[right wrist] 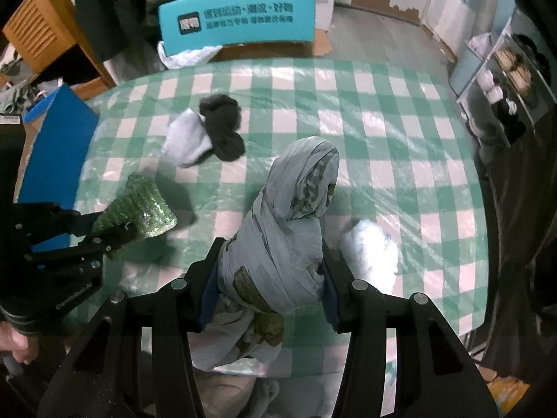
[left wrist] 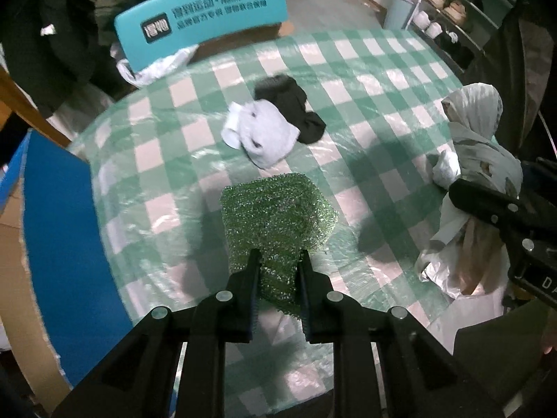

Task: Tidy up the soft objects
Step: 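Carry the scrubber to the box with the left gripper while the right carries the scarf, then release the scrubber into the box with the left gripper while the right releases the scarf, then move both grippers back over the table toward the white socks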

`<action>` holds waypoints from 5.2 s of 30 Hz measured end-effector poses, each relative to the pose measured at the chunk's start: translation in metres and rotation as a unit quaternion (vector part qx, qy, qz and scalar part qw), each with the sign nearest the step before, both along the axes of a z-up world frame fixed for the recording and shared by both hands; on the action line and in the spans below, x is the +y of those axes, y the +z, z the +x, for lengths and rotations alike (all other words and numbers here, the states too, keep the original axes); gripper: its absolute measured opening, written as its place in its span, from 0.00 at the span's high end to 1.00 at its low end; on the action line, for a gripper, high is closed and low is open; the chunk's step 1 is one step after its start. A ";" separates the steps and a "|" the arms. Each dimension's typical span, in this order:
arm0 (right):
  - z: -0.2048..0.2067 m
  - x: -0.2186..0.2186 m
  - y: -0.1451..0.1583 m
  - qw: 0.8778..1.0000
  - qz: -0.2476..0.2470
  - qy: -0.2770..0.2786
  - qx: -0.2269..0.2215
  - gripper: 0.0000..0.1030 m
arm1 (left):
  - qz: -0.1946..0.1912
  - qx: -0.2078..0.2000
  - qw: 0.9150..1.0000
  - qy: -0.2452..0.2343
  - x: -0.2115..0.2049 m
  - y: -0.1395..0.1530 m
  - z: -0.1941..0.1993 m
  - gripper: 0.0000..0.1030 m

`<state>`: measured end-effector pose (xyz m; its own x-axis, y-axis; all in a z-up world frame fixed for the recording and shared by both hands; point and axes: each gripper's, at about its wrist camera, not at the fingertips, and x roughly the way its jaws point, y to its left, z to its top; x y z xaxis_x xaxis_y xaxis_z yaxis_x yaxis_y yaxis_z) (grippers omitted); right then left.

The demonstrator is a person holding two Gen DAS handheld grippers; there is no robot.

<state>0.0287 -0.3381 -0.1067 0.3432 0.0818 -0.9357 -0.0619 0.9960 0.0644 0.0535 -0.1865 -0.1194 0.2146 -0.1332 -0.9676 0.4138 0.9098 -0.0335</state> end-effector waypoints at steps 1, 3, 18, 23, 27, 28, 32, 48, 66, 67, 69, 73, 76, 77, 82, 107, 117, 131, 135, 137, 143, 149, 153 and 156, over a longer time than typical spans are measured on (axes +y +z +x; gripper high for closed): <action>0.000 0.003 0.004 1.000 0.000 0.004 -0.004 0.53 | -0.001 -0.003 1.000 0.001 -0.001 0.002 0.002 0.82; 0.000 0.007 0.009 1.000 0.001 0.010 -0.010 0.53 | -0.003 -0.009 1.000 0.004 0.001 0.009 0.003 0.82; -0.001 0.050 0.052 0.997 0.021 0.058 -0.052 0.53 | -0.012 -0.063 0.998 0.024 0.044 0.058 -0.007 0.82; -0.001 0.066 0.065 0.995 0.027 0.074 -0.063 0.53 | -0.013 -0.074 0.997 0.032 0.060 0.068 -0.009 0.82; -0.001 0.079 0.073 0.993 0.031 0.087 -0.071 0.53 | -0.015 -0.085 0.995 0.041 0.074 0.077 -0.011 0.82; -0.001 0.082 0.076 0.993 0.032 0.089 -0.073 0.53 | -0.016 -0.087 0.995 0.044 0.077 0.080 -0.011 0.82; 0.001 0.098 0.086 0.990 0.035 0.105 -0.082 0.53 | -0.018 -0.097 0.994 0.051 0.091 0.088 -0.014 0.82; 0.010 0.163 0.101 0.982 0.053 0.159 -0.091 0.53 | -0.034 -0.105 0.989 0.101 0.155 0.099 -0.018 0.82; 0.024 0.251 0.093 0.970 0.062 0.223 -0.069 0.53 | -0.037 -0.099 0.977 0.183 0.246 0.090 -0.023 0.81; 0.024 0.256 0.092 0.970 0.062 0.227 -0.067 0.53 | -0.037 -0.096 0.977 0.187 0.250 0.088 -0.022 0.81; 0.025 0.267 0.089 0.968 0.061 0.234 -0.064 0.53 | -0.035 -0.094 0.976 0.193 0.257 0.085 -0.022 0.81; 0.027 0.286 0.081 0.965 0.060 0.248 -0.054 0.53 | -0.029 -0.087 0.975 0.204 0.268 0.078 -0.022 0.81; 0.029 0.298 0.074 0.964 0.060 0.255 -0.043 0.53 | -0.027 -0.082 0.974 0.211 0.276 0.073 -0.023 0.81; 0.029 0.301 0.073 0.964 0.061 0.257 -0.041 0.53 | -0.025 -0.079 0.973 0.213 0.278 0.071 -0.023 0.81; 0.031 0.317 0.062 0.961 0.063 0.269 -0.026 0.53 | -0.023 -0.070 0.973 0.221 0.285 0.065 -0.021 0.81; 0.034 0.327 0.057 0.962 0.047 0.269 -0.024 0.34 | -0.014 -0.067 0.968 0.242 0.299 0.059 -0.023 0.38; 0.031 0.310 0.065 0.965 0.031 0.259 -0.037 0.34 | -0.011 -0.075 0.970 0.231 0.285 0.066 -0.022 0.29; 0.030 0.257 0.065 0.976 0.018 0.214 -0.045 0.34 | -0.002 -0.082 0.980 0.182 0.235 0.072 -0.017 0.24; 0.029 0.234 0.066 0.979 0.013 0.198 -0.047 0.34 | -0.001 -0.084 0.982 0.168 0.218 0.073 -0.016 0.22; 0.027 0.225 0.066 0.980 0.011 0.191 -0.049 0.34 | 0.001 -0.083 0.984 0.161 0.210 0.073 -0.015 0.22; 0.024 0.195 0.068 0.984 0.010 0.170 -0.053 0.33 | 0.007 -0.082 0.987 0.139 0.183 0.073 -0.013 0.22; 0.021 0.165 0.064 0.987 0.007 0.148 -0.054 0.33 | 0.008 -0.074 0.990 0.118 0.156 0.070 -0.008 0.22; 0.018 0.140 0.058 0.990 0.004 0.129 -0.050 0.33 | 0.008 -0.069 0.992 0.105 0.137 0.067 -0.005 0.22; 0.018 0.120 0.053 0.993 0.002 0.111 -0.047 0.33 | 0.009 -0.062 0.994 0.093 0.121 0.062 -0.003 0.22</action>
<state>0.0467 -0.2181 -0.0534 0.4015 0.1676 -0.9004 -0.2851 0.9571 0.0511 0.0509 -0.0655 -0.0572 0.3509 -0.0637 -0.9343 0.2392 0.9707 0.0237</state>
